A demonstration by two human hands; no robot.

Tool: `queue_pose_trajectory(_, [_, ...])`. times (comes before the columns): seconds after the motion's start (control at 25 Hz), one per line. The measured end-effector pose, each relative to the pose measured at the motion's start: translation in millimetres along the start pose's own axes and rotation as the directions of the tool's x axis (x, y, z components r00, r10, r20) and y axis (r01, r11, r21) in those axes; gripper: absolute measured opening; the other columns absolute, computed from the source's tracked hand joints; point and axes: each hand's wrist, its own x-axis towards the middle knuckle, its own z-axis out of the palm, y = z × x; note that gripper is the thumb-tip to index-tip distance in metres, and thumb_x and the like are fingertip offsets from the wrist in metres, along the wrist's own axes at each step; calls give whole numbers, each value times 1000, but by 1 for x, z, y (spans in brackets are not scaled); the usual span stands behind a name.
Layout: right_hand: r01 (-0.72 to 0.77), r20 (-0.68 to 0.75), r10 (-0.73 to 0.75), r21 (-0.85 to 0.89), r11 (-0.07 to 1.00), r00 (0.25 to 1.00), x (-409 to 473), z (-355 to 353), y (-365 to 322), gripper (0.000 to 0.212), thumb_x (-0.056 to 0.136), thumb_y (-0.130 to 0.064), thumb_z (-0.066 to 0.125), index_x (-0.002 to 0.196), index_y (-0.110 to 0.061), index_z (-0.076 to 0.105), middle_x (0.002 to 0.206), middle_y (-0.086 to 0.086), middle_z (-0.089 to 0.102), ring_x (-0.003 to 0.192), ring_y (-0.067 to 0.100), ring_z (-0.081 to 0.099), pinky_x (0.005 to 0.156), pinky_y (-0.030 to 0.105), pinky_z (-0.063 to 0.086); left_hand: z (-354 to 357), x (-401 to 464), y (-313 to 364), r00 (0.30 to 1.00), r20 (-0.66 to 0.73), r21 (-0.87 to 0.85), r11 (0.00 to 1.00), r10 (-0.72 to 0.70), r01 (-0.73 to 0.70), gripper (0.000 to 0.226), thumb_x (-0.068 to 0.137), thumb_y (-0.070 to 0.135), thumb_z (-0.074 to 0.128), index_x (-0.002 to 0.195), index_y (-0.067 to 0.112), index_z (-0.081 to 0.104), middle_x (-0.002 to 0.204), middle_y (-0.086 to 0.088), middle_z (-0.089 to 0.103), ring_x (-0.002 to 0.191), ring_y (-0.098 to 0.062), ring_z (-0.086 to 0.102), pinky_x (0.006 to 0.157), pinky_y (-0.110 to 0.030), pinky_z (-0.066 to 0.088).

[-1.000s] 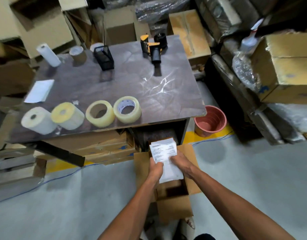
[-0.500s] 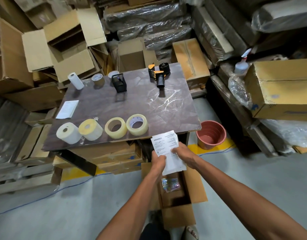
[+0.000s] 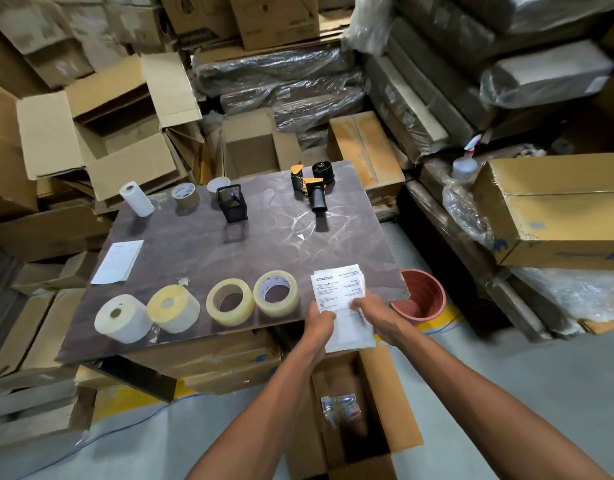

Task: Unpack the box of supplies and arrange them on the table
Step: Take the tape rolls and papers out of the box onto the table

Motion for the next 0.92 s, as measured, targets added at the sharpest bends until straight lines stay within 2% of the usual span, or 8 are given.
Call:
queue_pose_trajectory(0.08, [10, -5, -10, 3, 1000, 1000, 9, 2, -8, 46, 89, -2, 43, 132, -16, 56, 120, 2, 71, 103, 21, 71, 83, 35, 57, -2, 10, 10, 1000, 26, 2, 1000, 17, -17, 47, 93, -13, 37, 121, 21, 53, 118, 2, 65, 88, -9, 64, 65, -19, 52])
queue_pose_trajectory(0.16, [29, -9, -29, -23, 999, 1000, 14, 3, -16, 48, 88, 0, 41, 130, -18, 55, 123, 3, 70, 101, 18, 70, 77, 30, 56, -2, 19, 15, 1000, 27, 2, 1000, 10, -10, 44, 94, -13, 37, 116, 22, 52, 112, 3, 63, 85, -8, 62, 65, -20, 51])
queue_pose_trajectory(0.32, [66, -14, -68, -104, 992, 998, 32, -3, -35, 48, 84, 7, 37, 115, -23, 58, 108, -3, 72, 91, 9, 70, 64, 21, 54, 1, 51, 20, 1000, -9, 3, 1000, 22, -22, 43, 90, -11, 39, 115, 20, 56, 112, -1, 69, 91, -13, 68, 75, -31, 58])
queue_pose_trajectory(0.44, [75, -22, -79, -163, 984, 997, 54, -11, -44, 49, 81, 6, 39, 113, -25, 60, 111, -2, 72, 96, 12, 70, 71, 28, 58, 8, 73, 23, 996, -66, -6, 998, 60, -61, 46, 83, -2, 43, 120, 23, 53, 122, -4, 69, 103, -18, 69, 90, -42, 59])
queue_pose_trajectory(0.56, [137, -62, -154, -219, 966, 986, 83, -21, -49, 49, 70, -7, 43, 110, -28, 63, 114, -4, 72, 103, 16, 69, 90, 42, 58, 12, 81, 38, 989, -112, 27, 995, 97, -94, 43, 86, 3, 46, 122, 27, 50, 124, 1, 65, 111, -19, 64, 98, -41, 54])
queue_pose_trajectory(0.68, [164, -112, -193, -227, 960, 975, 93, -24, -62, 35, 79, -2, 48, 101, -27, 59, 113, -3, 69, 103, 18, 66, 94, 40, 55, 14, 97, 48, 973, -161, 104, 983, 167, -151, 47, 87, 12, 48, 133, 26, 50, 125, 2, 65, 112, -21, 63, 99, -42, 52])
queue_pose_trajectory(0.76, [204, -141, -238, -222, 954, 961, 95, -25, -69, 39, 85, 3, 49, 112, -23, 59, 114, -1, 68, 106, 19, 65, 94, 38, 55, 15, 112, 47, 960, -192, 154, 972, 205, -176, 50, 84, 20, 50, 133, 29, 52, 124, 3, 68, 111, -21, 64, 98, -45, 53])
queue_pose_trajectory(0.92, [266, -186, -316, -251, 931, 930, 101, -24, -66, 38, 92, -8, 54, 128, -20, 54, 121, -1, 67, 110, 16, 64, 97, 37, 54, 15, 111, 56, 937, -242, 211, 956, 251, -202, 41, 95, 12, 56, 134, 24, 55, 120, 3, 70, 107, -19, 65, 95, -38, 55])
